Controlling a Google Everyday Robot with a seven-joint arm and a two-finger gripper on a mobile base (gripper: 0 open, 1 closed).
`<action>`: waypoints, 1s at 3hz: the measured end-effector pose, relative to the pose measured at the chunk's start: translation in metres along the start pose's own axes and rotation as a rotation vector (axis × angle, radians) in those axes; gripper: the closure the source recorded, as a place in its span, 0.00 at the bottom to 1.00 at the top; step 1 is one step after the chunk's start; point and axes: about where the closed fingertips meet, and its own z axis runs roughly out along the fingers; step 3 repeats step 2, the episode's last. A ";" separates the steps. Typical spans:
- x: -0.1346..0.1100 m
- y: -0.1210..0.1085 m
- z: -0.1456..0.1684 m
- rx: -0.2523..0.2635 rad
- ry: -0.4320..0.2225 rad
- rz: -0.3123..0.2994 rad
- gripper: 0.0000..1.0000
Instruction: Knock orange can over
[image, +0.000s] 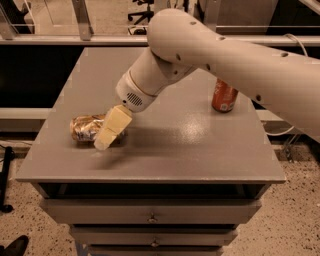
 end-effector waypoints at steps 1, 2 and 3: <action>0.027 -0.018 -0.056 0.079 -0.088 0.074 0.00; 0.056 -0.032 -0.108 0.178 -0.193 0.162 0.00; 0.056 -0.032 -0.108 0.178 -0.193 0.162 0.00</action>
Offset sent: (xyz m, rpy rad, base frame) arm 0.0311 -0.1967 0.0667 0.2901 -0.0874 -0.4281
